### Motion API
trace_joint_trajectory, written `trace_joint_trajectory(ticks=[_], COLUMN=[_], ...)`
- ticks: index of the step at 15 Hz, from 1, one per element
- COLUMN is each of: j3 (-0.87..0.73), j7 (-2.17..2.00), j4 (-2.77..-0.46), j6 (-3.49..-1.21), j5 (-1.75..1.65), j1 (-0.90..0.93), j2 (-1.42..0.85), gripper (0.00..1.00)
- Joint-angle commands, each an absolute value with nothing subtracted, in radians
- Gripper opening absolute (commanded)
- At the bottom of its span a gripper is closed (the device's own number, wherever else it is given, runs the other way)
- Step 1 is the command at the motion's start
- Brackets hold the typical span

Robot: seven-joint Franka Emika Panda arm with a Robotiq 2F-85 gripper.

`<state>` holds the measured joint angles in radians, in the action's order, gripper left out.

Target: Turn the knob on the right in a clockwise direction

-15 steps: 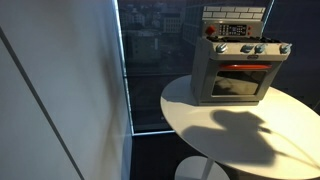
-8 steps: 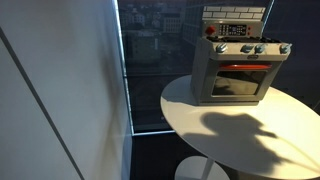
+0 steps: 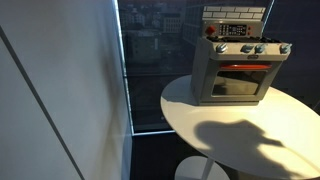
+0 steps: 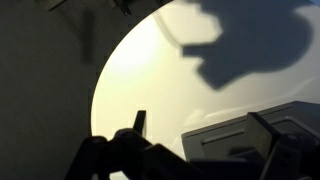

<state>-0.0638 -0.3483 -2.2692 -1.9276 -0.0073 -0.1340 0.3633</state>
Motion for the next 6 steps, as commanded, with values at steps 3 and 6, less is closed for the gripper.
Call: trace_joint_trajectory(ticks=[3,6], j3=[-0.057,-0.057], j7=[-0.346,-0.346], j4=[-2.276,-2.276], j6=[-1.925,-1.925], j5=[-0.005,-0.005], j1=[-0.140,-0.140], j2=[0.372,0.368], gripper=[1.00,1.00])
